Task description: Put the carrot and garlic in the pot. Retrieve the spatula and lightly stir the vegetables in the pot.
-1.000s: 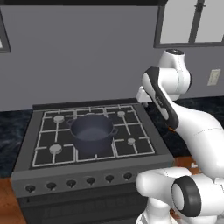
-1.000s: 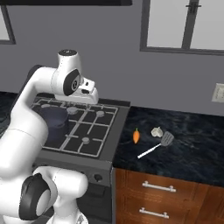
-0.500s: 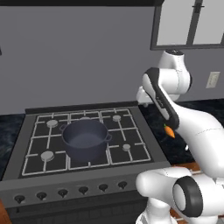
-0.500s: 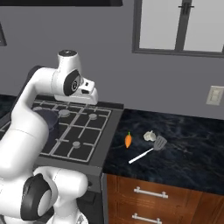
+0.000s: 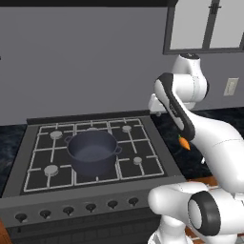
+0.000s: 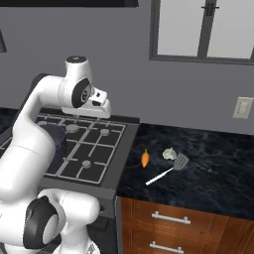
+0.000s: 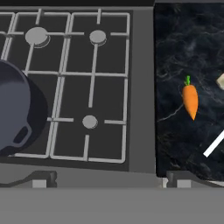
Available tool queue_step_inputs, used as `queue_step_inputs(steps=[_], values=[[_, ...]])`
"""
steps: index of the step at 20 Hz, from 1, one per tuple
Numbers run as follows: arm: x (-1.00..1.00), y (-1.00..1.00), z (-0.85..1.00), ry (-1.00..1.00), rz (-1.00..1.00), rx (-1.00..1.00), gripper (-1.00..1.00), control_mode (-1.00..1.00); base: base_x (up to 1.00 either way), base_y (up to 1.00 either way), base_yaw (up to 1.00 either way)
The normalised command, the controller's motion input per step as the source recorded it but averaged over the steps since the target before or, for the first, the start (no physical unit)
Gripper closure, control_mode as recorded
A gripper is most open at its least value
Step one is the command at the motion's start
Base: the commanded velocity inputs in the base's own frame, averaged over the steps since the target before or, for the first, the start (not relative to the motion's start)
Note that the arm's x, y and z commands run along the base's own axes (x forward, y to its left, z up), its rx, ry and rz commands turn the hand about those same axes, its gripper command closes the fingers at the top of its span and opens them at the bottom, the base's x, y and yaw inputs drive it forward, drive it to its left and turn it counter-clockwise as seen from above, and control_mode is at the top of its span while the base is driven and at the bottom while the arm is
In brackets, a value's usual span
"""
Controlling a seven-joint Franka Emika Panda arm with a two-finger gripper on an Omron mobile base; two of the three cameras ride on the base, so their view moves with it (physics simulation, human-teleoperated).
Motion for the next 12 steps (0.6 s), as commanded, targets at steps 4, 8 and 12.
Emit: queue_step_inputs(steps=[4,8,12], values=[[0.0,0.0,-0.01,0.0,0.0,0.0,-1.0,-1.0,0.0,0.0,0.0],[0.09,-0.12,-0.16,0.1,0.0,-0.02,-1.0,-1.0,0.0,0.0,0.0],[0.03,-0.47,-0.28,0.21,0.0,-0.04,-1.0,-1.0,0.0,0.0,0.0]])
